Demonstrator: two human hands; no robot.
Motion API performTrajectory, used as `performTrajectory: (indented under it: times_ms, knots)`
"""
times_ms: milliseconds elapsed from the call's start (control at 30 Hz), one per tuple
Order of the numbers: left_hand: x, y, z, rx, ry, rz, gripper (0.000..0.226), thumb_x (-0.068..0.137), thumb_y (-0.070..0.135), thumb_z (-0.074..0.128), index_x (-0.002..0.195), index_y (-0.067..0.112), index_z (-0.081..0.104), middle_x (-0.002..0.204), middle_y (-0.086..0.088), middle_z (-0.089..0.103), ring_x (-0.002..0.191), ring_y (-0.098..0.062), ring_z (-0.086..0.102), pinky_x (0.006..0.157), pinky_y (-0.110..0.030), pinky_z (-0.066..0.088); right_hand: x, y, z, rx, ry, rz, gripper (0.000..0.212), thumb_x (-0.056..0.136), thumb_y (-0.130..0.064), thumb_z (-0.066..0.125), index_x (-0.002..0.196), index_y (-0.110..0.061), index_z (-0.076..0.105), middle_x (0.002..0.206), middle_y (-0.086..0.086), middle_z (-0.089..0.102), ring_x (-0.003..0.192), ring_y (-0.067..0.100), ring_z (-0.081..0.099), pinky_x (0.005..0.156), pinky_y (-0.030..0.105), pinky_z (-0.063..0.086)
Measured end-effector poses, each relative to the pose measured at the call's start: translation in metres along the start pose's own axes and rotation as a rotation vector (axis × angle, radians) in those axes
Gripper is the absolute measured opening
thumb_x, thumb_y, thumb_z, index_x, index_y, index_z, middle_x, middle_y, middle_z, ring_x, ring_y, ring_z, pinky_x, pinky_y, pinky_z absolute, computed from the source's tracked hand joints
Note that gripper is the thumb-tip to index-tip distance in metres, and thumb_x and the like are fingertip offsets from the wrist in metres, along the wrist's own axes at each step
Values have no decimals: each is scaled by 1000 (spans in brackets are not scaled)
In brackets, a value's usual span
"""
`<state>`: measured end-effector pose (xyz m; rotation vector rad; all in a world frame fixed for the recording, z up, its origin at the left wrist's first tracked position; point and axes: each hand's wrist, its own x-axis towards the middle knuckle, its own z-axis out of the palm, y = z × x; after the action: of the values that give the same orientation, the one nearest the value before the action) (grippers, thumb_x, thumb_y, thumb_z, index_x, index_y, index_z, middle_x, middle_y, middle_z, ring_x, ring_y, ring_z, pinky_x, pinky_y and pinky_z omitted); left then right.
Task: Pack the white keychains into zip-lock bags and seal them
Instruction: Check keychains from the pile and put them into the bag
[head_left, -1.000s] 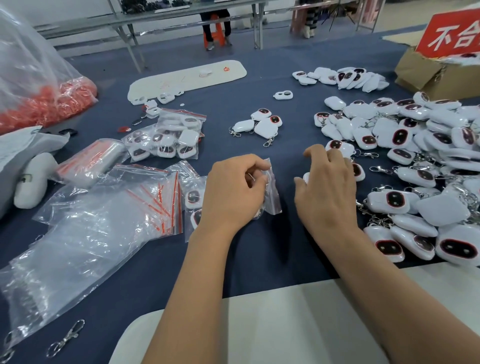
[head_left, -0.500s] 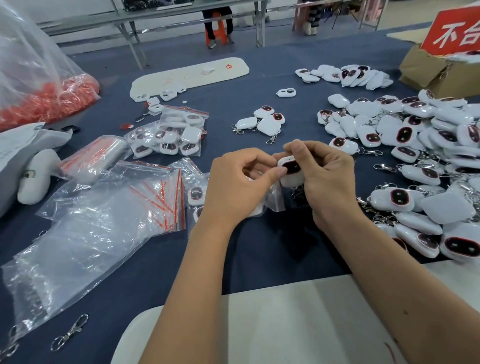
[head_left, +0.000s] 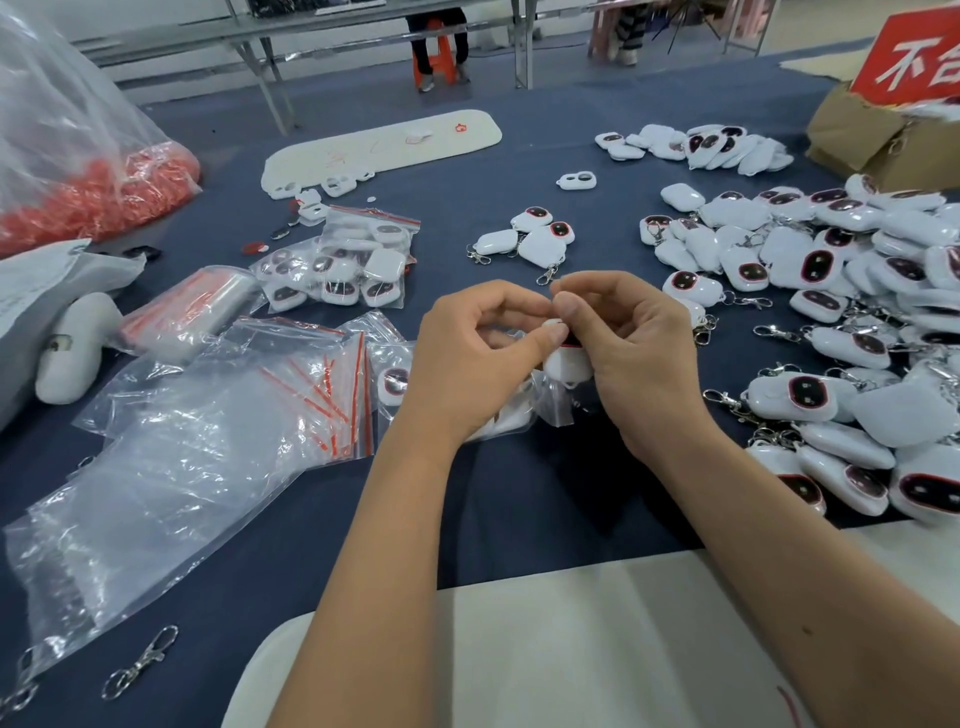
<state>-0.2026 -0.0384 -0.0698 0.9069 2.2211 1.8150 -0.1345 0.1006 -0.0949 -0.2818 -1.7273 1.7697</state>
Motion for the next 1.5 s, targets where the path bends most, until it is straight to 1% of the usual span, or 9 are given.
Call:
performTrajectory:
  times_ms: [267,567,733,1033,1133,1233,1300,1400,1500]
  knots:
    - [-1,2,-2,-149,73,-66,9,86,11,83,93,11,78,81,-3,77,59,-14,69,54,-23,54,-2,-5,1,40,-59,84,31,110,-21,52,100,-7,77,95,13,78,86,27,72,85,52,60]
    - [-2,1,-3,-188,101,-50,7,84,12,82,89,15,78,86,-5,78,64,-19,72,58,-26,58,-3,-5,0,29,-100,41,24,106,-15,60,92,-14,79,75,-6,73,65,4,62,59,16,48]
    - [-1,-1,-2,-178,129,-38,7,87,10,81,92,12,77,87,-4,78,66,-17,73,57,-24,57,-4,-4,0,32,-126,22,18,102,-19,63,98,-13,79,84,5,75,75,14,64,66,26,51]
    - [3,-4,1,-265,339,-77,5,91,11,79,95,9,76,89,-3,78,71,-17,76,61,-25,59,0,-3,-1,-35,-238,120,12,100,-10,68,109,-13,74,68,10,68,44,15,50,38,24,40]
    - [5,-3,4,-290,402,-108,5,96,11,71,97,7,72,86,1,74,72,-24,77,60,-26,59,2,-4,0,77,-148,188,22,100,-3,67,119,-13,66,86,8,77,61,13,69,53,25,56]
    - [7,-3,4,-315,468,-146,8,97,13,70,95,6,70,83,4,71,71,-25,77,58,-24,57,5,-2,-3,204,-184,253,66,98,6,66,155,-17,41,144,7,63,119,14,71,98,33,60]
    - [8,-3,4,-311,479,-161,11,98,15,69,93,6,69,86,1,70,69,-23,77,57,-23,56,3,-4,-2,37,-145,198,66,97,8,67,155,-13,44,149,4,58,126,9,66,107,35,55]
    - [8,-5,4,-278,464,-163,14,98,16,69,90,5,69,85,0,70,69,-23,76,56,-23,56,-3,-8,-3,-431,171,-106,26,95,3,64,116,-10,72,110,0,75,101,13,73,92,33,60]
    - [7,-7,3,-251,454,-159,17,98,17,69,90,2,69,82,0,69,68,-24,76,56,-22,55,-7,-12,-11,-961,332,-220,14,92,-9,64,102,-13,72,99,4,72,99,29,59,89,32,44]
